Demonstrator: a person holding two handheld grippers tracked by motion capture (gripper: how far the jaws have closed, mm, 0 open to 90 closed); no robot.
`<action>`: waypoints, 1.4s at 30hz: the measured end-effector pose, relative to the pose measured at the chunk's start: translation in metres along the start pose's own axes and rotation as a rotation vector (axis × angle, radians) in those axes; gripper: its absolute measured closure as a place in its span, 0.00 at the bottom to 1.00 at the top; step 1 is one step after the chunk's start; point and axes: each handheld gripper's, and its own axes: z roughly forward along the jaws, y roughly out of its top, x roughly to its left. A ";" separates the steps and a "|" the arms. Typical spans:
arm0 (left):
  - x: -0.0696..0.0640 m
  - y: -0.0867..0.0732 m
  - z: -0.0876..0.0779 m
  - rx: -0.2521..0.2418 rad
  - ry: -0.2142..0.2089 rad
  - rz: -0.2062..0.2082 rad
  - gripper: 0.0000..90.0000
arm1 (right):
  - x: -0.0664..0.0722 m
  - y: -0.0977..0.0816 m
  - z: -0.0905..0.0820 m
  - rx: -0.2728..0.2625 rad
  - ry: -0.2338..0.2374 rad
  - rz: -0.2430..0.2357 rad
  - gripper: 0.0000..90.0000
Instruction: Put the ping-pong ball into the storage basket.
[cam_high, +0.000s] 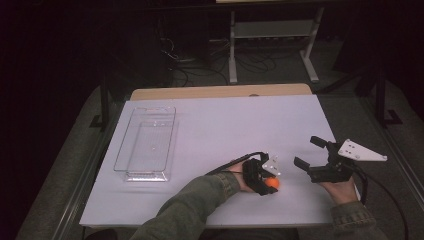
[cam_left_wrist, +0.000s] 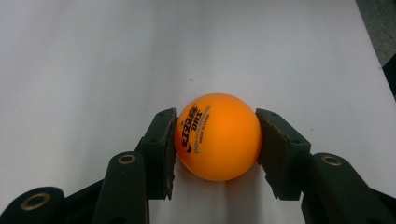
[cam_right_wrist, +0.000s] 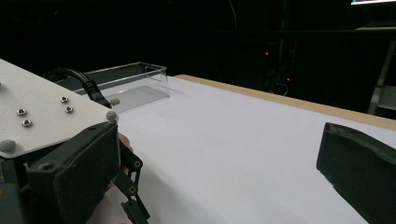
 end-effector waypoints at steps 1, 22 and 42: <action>0.000 0.000 0.000 0.000 0.000 0.000 0.56 | 0.000 0.000 0.000 0.000 0.000 0.001 0.00; -0.001 0.002 -0.010 -0.010 0.009 0.012 0.56 | 0.000 0.000 0.001 0.001 -0.002 0.001 0.00; -0.001 0.007 -0.034 -0.031 0.038 0.017 0.56 | 0.000 -0.001 0.001 0.007 -0.005 0.004 0.00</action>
